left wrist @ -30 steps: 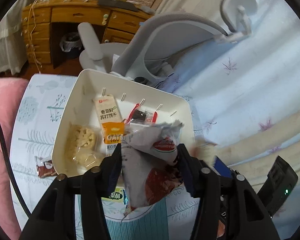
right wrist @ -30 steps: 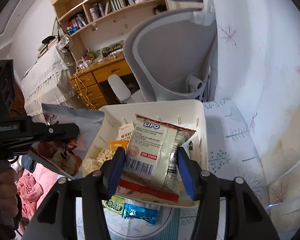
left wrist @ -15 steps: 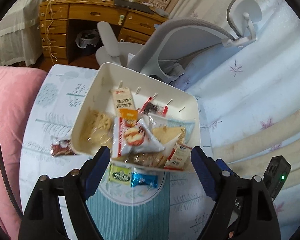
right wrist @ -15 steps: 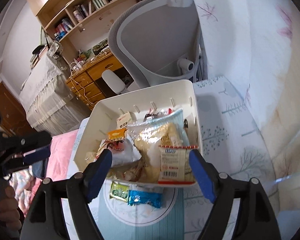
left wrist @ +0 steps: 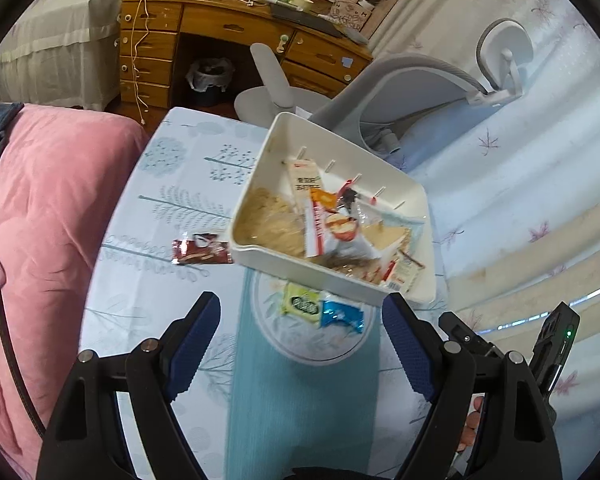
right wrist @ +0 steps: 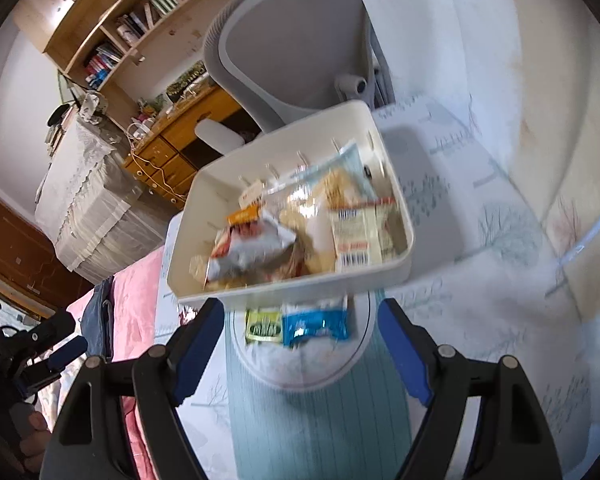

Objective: Organize snacks
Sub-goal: 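Move both tools back from the tray toward the remaining snacks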

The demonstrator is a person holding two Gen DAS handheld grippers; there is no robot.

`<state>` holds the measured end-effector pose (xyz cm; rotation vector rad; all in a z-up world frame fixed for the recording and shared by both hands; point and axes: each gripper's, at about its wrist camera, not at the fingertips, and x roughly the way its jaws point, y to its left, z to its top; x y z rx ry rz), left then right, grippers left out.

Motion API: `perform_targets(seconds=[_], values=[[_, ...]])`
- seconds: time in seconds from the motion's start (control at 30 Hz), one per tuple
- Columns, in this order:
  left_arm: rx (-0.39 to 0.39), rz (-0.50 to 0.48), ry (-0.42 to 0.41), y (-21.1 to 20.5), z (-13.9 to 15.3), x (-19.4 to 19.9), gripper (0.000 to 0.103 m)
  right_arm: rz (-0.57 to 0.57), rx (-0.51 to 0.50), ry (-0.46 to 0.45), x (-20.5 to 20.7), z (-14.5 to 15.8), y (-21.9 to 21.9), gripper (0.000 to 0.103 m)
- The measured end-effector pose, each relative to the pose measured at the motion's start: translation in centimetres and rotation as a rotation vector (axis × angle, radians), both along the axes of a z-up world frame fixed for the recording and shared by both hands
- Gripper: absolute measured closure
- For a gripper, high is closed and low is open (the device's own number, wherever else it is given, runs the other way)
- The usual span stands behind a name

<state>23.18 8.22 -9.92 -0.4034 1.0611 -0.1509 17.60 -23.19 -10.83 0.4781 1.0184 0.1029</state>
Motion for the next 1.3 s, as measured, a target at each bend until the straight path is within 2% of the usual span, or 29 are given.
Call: perform_targets(seconds=[0.3,0.63,1.0,1.3], values=[[0.099,-0.077,0.006,3.4,-0.4,0.0,0.021,-0.133,0.07,0.107,-1.7,-2.2,2.0,0.023],[0.199,-0.244,0.015,5.8,-2.5,2.7,0.021,-0.282,0.063,0.126,-3.6,-3.8,5.5,0.023],[0.295,-0.48,0.029,6.0,-8.0,6.5,0.021,-0.406,-0.063,0.084,-4.4,-7.1,8.1,0.023],[0.348,-0.562,0.026,5.5,-14.6,10.4,0.021,-0.382,-0.273,-0.004,-2.3,-9.1,10.8,0.023]])
